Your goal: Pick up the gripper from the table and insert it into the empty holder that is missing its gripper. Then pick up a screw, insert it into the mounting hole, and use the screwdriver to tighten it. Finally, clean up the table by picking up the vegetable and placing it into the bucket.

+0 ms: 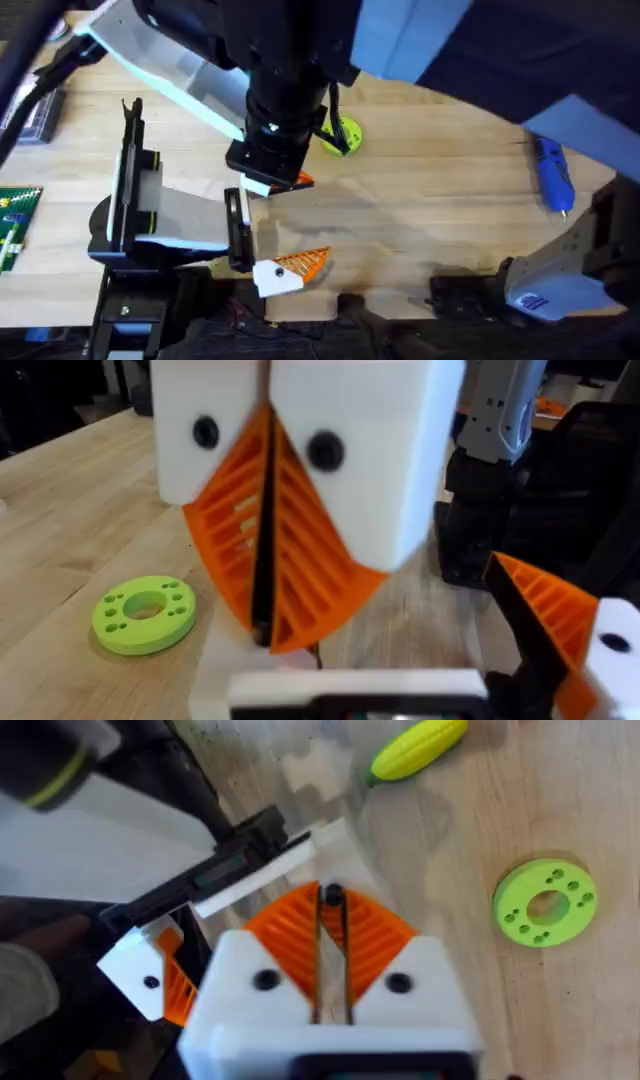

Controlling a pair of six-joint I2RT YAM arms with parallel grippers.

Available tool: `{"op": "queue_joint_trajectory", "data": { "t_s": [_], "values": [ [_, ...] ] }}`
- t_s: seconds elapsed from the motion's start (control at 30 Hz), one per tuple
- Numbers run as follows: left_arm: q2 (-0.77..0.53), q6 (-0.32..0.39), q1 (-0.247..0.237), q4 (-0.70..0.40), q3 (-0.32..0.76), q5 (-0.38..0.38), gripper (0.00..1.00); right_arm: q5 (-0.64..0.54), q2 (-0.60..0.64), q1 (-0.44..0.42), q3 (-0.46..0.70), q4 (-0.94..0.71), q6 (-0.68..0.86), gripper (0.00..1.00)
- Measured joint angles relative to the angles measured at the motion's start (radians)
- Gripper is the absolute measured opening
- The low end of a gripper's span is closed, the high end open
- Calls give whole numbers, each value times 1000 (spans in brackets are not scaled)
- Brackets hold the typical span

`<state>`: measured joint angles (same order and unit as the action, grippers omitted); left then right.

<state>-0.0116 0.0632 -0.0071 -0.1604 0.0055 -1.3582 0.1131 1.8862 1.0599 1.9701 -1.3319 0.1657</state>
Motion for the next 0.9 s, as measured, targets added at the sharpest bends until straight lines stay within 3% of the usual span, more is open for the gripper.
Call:
{"op": "queue_joint_trajectory", "data": {
  "t_s": [0.13, 0.23, 0.27, 0.53, 0.77, 0.83, 0.9],
  "values": [
    [0, 0, 0, 0, 0, 0, 992, 5, 0, 1, 1, -1, -5, 398],
    [0, 1, 0, 0, 0, -1, 993, 2, 0, 3, 8, -6, 0, 799],
    [0, 1, 0, 0, 0, -1, 993, 0, 0, 2, 11, -9, -1, 832],
    [0, 1, 0, 0, 0, -3, 992, -29, -11, -36, 65, -6, -2, 843],
    [0, 1, 0, 0, 0, -3, 994, -101, -73, -150, 82, -16, -50, 845],
    [0, 4, 0, -1, 0, -4, 866, -121, -89, -195, 85, -29, -81, 844],
    [0, 4, 0, -1, 0, -5, 592, -142, -101, -243, 86, -44, -112, 846]
  ]
}}
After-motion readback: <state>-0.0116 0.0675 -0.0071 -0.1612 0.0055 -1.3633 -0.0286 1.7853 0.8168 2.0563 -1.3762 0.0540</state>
